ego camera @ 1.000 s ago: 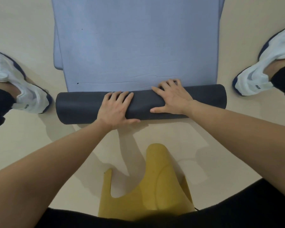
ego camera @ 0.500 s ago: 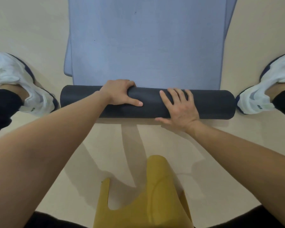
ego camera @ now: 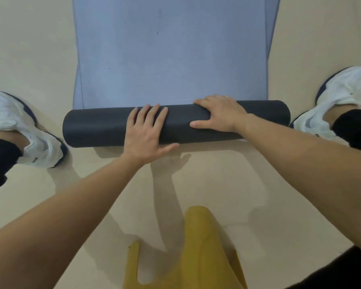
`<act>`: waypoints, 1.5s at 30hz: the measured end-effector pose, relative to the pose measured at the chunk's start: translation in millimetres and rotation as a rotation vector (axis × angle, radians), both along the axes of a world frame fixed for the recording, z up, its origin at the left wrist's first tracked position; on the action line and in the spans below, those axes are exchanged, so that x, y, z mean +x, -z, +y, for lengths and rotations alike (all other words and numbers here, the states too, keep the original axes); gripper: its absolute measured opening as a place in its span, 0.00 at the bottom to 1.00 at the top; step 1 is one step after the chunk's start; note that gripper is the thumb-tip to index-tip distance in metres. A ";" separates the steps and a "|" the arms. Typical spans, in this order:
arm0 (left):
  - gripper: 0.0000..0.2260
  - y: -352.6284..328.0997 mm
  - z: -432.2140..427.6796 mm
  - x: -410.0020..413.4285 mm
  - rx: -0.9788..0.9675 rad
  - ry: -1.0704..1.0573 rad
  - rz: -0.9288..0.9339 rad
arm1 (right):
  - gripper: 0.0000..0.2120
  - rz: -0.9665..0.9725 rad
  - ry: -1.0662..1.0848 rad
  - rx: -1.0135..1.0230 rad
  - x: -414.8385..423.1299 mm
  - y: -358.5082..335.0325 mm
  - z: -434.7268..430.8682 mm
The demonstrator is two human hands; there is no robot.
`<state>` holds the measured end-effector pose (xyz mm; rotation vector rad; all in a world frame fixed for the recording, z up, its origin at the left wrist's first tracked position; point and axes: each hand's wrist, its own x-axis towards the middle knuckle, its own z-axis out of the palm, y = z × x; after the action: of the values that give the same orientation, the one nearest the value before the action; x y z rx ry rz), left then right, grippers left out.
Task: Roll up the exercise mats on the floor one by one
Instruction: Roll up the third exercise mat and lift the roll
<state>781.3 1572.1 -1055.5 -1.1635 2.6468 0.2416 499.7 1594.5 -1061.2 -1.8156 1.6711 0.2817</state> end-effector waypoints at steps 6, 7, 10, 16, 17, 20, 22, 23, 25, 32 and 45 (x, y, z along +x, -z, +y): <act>0.47 -1.1 -54.6 -20.7 0.048 -0.010 0.029 | 0.40 0.194 0.124 -0.212 -1.1 -11.1 -20.7; 0.47 -0.1 -62.5 -23.0 0.059 -0.014 0.034 | 0.38 0.177 0.140 -0.313 1.4 -12.5 -14.4; 0.46 4.6 -83.8 -29.5 0.103 -0.015 0.026 | 0.38 0.175 0.086 -0.536 6.7 -7.8 18.1; 0.44 8.3 -119.0 -41.0 0.283 -0.036 0.010 | 0.56 0.354 -0.035 -0.283 0.7 4.4 16.9; 0.45 5.3 -123.9 -44.1 0.307 -0.042 0.007 | 0.57 0.335 -0.042 -0.283 -2.8 3.8 10.4; 0.39 -8.4 -127.3 -49.9 0.155 -0.004 0.118 | 0.58 0.279 -0.060 -0.280 -17.0 4.5 -8.0; 0.29 -18.2 -116.9 -47.6 -0.055 0.087 0.235 | 0.57 0.224 -0.050 -0.254 -26.2 4.0 -23.7; 0.26 -21.3 -108.0 -44.9 -0.127 0.131 0.274 | 0.56 0.186 -0.041 -0.218 -30.4 2.5 -33.3; 0.28 -23.1 -89.4 -39.1 -0.175 0.176 0.257 | 0.54 0.099 -0.012 -0.120 -39.4 -1.5 -55.7; 0.53 -4.2 -84.5 -40.3 -0.103 0.114 -0.119 | 0.49 0.021 0.078 0.097 -56.5 -12.7 -104.3; 0.58 -16.1 -186.3 -74.6 0.064 0.103 -0.021 | 0.59 0.338 -0.012 -0.389 -59.9 -14.3 -84.5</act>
<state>706.7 1385.8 -1039.4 -1.0007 2.6509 0.2917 439.8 1510.0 -1046.9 -2.1545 2.0620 0.2971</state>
